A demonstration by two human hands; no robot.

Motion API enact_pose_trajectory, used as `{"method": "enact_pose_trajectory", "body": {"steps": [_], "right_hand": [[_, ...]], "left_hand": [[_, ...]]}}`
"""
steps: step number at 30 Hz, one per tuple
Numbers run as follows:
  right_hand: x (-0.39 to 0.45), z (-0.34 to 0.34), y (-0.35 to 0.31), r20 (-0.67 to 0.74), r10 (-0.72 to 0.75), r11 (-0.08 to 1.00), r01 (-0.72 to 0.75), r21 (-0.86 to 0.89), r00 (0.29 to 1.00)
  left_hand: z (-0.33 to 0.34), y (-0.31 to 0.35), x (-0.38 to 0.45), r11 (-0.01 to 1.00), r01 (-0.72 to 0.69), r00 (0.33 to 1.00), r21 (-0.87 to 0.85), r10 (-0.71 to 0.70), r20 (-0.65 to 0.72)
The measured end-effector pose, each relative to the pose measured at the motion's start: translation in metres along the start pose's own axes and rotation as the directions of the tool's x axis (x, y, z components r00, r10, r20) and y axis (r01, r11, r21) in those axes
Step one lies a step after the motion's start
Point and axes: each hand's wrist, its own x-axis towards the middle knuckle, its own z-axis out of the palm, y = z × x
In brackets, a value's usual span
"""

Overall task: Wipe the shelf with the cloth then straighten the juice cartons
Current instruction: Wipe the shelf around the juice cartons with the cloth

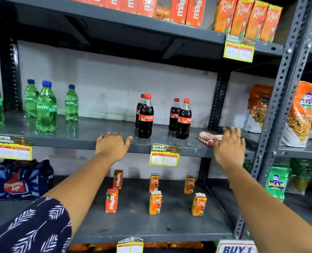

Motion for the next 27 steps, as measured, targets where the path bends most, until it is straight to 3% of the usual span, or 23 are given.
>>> {"method": "enact_pose_trajectory", "body": {"steps": [6, 13, 16, 18, 20, 24, 27], "right_hand": [[0.038, -0.003, 0.043, 0.265, -0.009, 1.000, 0.016, -0.024, 0.964], [0.058, 0.000, 0.048, 0.390, -0.093, 0.991, 0.123, -0.053, 0.916], [0.050, 0.008, 0.048, 0.337, -0.205, 0.960, 0.256, -0.113, 0.919], [0.043, 0.013, 0.051, 0.286, -0.253, 0.964, 0.267, -0.010, 0.924], [0.037, 0.015, 0.053, 0.323, -0.228, 0.973, 0.222, 0.056, 0.919], [0.027, 0.004, 0.050, 0.451, -0.241, 0.949, 0.306, -0.077, 0.860], [0.024, -0.008, 0.043, 0.420, -0.264, 0.902, 0.377, -0.212, 0.868]], "left_hand": [[0.016, -0.001, 0.001, 1.000, -0.017, 0.994, 0.008, 0.018, -0.107], [0.018, 0.003, 0.000, 1.000, -0.001, 0.990, 0.007, 0.002, -0.139], [0.016, 0.003, -0.003, 1.000, -0.015, 0.989, -0.002, 0.014, -0.144], [0.016, 0.003, -0.003, 1.000, -0.011, 0.989, -0.010, 0.010, -0.148], [0.019, 0.003, -0.003, 1.000, 0.001, 0.988, -0.026, -0.005, -0.157], [0.023, 0.004, -0.004, 0.999, 0.002, 0.983, -0.053, -0.012, -0.184], [0.023, 0.003, -0.004, 1.000, -0.016, 0.981, -0.024, 0.011, -0.193]]}}
